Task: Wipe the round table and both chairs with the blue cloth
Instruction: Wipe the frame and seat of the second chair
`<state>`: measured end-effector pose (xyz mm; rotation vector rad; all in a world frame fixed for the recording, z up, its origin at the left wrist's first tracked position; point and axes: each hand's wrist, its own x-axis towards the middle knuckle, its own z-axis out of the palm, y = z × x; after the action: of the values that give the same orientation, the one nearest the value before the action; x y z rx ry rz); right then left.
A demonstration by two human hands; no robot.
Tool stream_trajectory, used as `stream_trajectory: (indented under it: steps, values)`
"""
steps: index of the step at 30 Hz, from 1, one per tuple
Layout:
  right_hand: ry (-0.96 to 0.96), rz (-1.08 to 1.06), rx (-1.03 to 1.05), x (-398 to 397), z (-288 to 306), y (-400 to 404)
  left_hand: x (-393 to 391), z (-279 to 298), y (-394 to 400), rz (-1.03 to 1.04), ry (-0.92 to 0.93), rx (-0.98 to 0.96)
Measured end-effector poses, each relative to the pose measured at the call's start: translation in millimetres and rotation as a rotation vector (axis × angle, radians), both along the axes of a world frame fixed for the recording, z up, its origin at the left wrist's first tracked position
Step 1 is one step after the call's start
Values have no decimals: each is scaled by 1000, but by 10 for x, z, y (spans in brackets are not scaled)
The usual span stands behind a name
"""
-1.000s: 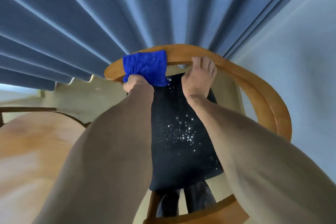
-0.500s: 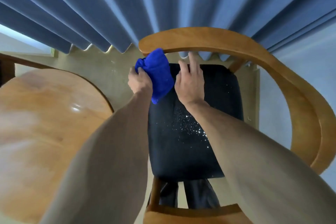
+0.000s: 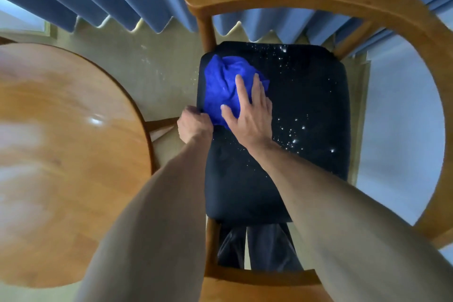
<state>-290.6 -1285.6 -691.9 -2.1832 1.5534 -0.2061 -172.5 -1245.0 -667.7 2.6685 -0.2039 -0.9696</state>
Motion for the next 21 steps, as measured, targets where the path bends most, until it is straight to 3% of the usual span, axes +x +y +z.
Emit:
stream_trajectory:
  steps: [7, 16, 21]
  values:
    - [212, -56, 119, 488, -137, -146, 124, -167, -77, -96, -59, -17]
    - [208, -226, 86, 663, -266, -375, 114, -169, -532, -159, -168, -35]
    - [196, -248, 61, 483, -292, -1069, 62, -321, -705, -202, -169, -3]
